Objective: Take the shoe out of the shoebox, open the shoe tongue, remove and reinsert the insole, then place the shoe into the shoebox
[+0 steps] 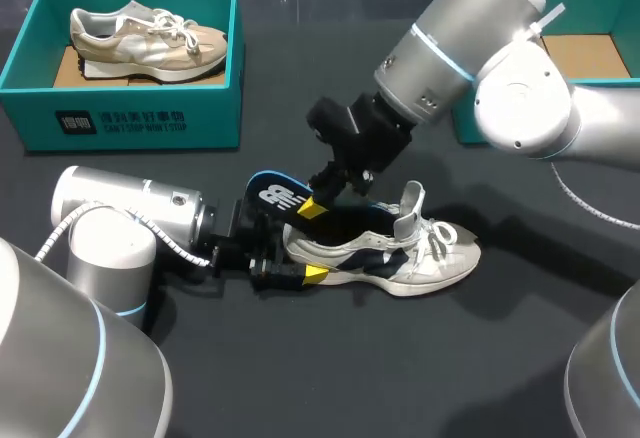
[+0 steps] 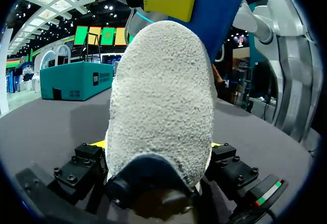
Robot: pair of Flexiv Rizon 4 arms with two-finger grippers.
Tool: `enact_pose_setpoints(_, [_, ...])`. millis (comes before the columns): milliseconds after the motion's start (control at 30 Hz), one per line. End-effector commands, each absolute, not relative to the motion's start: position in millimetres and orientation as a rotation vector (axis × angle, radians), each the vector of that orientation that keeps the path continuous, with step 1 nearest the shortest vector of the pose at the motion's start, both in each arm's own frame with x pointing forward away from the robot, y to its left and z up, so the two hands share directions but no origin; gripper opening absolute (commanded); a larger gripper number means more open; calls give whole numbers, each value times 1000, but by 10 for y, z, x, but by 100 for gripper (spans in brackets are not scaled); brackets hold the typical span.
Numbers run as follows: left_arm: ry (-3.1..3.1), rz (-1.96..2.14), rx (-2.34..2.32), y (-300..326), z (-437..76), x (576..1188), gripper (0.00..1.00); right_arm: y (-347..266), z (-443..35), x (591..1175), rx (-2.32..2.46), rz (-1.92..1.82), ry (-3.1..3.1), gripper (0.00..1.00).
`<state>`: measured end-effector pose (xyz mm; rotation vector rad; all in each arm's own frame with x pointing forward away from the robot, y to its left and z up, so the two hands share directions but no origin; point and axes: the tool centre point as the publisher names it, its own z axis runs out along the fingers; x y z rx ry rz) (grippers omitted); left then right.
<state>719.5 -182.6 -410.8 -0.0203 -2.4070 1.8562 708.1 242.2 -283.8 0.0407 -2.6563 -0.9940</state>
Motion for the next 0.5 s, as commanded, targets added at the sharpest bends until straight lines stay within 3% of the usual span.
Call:
enact_pose_setpoints(33, [-2408,1857,-19,-1822,-4124,7197,0,2377,-2787,7035,34,-988,-2667,0])
enact_pose_setpoints(500, [-2408,1857,-19,-1822,-4124,7197,0,2489,-2706,7066,18,-1000,-2652,0])
